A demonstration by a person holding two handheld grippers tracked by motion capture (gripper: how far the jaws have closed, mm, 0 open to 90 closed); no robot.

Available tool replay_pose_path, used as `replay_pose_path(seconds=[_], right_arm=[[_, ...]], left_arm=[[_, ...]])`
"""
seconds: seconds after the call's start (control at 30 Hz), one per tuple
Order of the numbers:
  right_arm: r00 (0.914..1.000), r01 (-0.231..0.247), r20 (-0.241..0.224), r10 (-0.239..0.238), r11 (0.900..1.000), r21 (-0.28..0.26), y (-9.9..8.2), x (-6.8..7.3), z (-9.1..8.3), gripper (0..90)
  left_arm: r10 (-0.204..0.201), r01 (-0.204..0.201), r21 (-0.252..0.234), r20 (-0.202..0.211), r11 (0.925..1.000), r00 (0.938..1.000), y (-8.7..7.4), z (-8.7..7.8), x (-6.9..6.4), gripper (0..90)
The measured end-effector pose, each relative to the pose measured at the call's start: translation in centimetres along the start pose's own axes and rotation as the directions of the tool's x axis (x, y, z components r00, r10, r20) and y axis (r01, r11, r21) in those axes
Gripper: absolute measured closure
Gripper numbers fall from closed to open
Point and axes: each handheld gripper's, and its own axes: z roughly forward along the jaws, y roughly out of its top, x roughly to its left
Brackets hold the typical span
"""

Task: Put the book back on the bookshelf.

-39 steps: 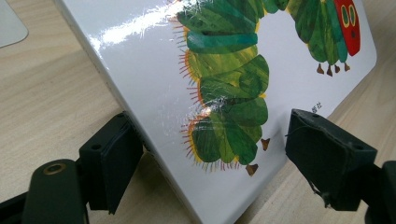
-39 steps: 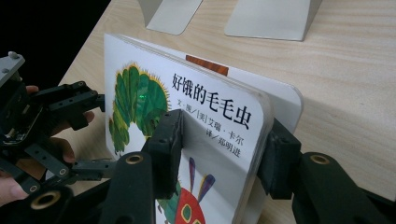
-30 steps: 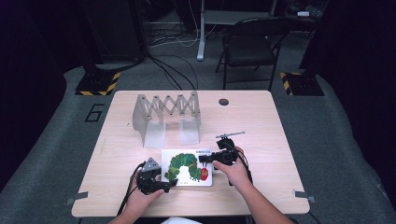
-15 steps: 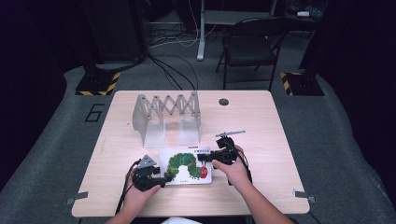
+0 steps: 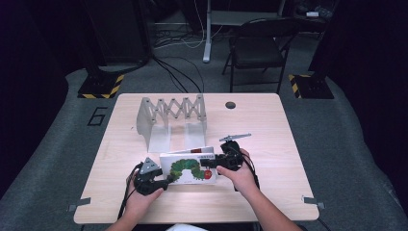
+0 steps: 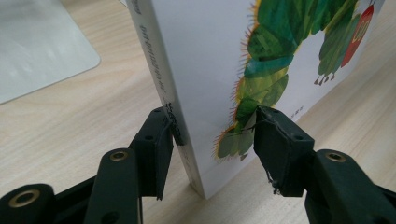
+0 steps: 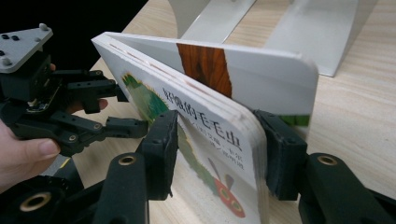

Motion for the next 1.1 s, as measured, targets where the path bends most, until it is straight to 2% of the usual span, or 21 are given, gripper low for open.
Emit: replay_pose_path(seconds=[0.1, 0.17, 0.27, 0.3, 0.43, 0.5, 0.73, 0.77, 0.8, 1.1], right_arm=[[0.9998, 0.017, -0.006, -0.017, 0.9998, -0.006, 0.0, 0.4, -0.1, 50.5], [0.9987, 0.05, -0.002, -0.05, 0.9986, -0.017, 0.1, 0.4, -0.1, 50.3], [0.9988, 0.049, -0.001, -0.049, 0.9988, -0.011, 0.1, 0.3, 0.0, 47.7], [0.9988, 0.05, -0.003, -0.05, 0.9987, -0.005, 0.1, 0.2, 0.0, 46.8], [0.9987, 0.05, -0.009, -0.05, 0.9987, 0.006, 0.0, 0.1, 0.3, 44.3], [0.999, 0.041, -0.016, -0.041, 0.9991, 0.009, 0.0, 0.1, 0.3, 42.8], [0.9983, 0.05, -0.033, -0.049, 0.9985, 0.024, -0.5, -0.1, 0.4, 40.1], [0.9989, 0.022, -0.043, -0.02, 0.9987, 0.045, -0.5, -0.1, 0.4, 39.6], [0.9987, 0.02, -0.048, -0.017, 0.9985, 0.05, -0.6, -0.2, 0.5, 39.5], [0.9991, 0.029, -0.035, -0.026, 0.9963, 0.081, -1.0, -0.4, 1.1, 39.6]], left_arm=[[0.011, -0.011, -0.01, -0.012, 0.9999, 0.9999, 0.1, -0.2, 0.0, 48.3], [0.016, -0.017, -0.013, -0.017, 0.9998, 0.9997, 0.1, -0.2, 0.0, 48.3], [0.033, -0.033, -0.007, -0.026, 0.9994, 0.9991, 0.1, 0.0, 0.0, 49.8], [0.043, -0.043, 0.009, -0.026, 0.999, 0.9987, 0.1, 0.0, 0.0, 50.3], [0.041, -0.042, -0.013, -0.037, 0.999, 0.9985, -0.1, 0.1, 0.0, 51.4], [0.051, -0.051, -0.002, -0.024, 0.9987, 0.9984, -0.1, 0.0, 0.0, 52.0], [0.08, -0.08, -0.006, -0.042, 0.9967, 0.9959, -0.3, -0.1, -0.4, 53.1], [0.085, -0.085, -0.006, -0.043, 0.9964, 0.9955, -0.3, -0.1, -0.4, 53.2], [0.087, -0.087, -0.005, -0.043, 0.9962, 0.9953, -0.3, -0.1, -0.4, 53.1], [0.093, -0.093, 0.006, -0.027, 0.9957, 0.9953, -0.3, -0.2, -0.3, 53.2]])
